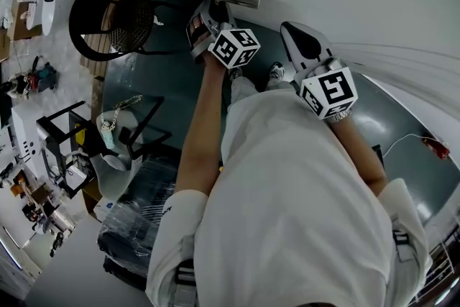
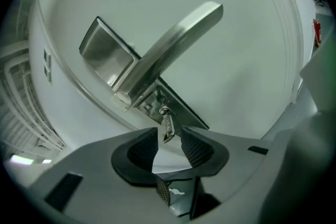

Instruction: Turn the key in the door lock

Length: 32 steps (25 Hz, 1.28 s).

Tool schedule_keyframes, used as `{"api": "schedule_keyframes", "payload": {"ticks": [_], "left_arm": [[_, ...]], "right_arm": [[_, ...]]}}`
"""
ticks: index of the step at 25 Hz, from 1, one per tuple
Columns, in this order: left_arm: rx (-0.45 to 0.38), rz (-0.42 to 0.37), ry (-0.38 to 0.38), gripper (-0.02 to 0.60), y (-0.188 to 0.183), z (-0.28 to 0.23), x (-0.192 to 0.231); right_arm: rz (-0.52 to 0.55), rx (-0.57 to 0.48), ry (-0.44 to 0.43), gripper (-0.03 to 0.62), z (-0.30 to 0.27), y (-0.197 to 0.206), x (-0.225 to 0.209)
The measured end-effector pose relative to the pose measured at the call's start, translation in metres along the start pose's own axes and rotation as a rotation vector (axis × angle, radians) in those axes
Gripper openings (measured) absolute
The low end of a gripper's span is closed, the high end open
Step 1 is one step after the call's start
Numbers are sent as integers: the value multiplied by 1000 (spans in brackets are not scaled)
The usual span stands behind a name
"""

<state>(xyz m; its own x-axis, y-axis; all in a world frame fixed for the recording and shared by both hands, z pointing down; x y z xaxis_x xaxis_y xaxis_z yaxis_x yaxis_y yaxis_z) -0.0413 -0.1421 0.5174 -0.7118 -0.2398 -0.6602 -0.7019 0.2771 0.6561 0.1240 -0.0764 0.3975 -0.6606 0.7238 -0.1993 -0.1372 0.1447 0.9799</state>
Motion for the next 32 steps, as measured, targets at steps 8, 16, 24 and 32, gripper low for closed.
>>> {"api": "schedule_keyframes", "payload": {"ticks": [8, 16, 24, 32], "left_arm": [[1, -80, -61, 135, 0, -11, 2], [-31, -50, -61, 46, -1, -13, 5], [-64, 318, 50, 43, 1, -13, 11], [-91, 577, 174, 47, 2, -13, 15]], "right_arm": [[-9, 4, 18, -8, 0, 0, -9], [-9, 24, 35, -8, -7, 6, -3], [2, 29, 71, -8, -19, 10, 11], [3, 22, 135, -8, -33, 9, 22]]}}
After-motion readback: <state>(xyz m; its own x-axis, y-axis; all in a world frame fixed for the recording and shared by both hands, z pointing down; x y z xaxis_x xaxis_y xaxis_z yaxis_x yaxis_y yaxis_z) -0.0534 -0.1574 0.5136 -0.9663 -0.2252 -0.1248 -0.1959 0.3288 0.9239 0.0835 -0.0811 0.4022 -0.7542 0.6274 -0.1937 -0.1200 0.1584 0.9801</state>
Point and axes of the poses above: the fingertips, and each gripper's own axes: z backward along the fingers, x to its left, y out of its underside, the point moved 2 cm from there along z, backward along the fingers, and after that the axes turned 15 degrees about -x, right-handed, at the moved point
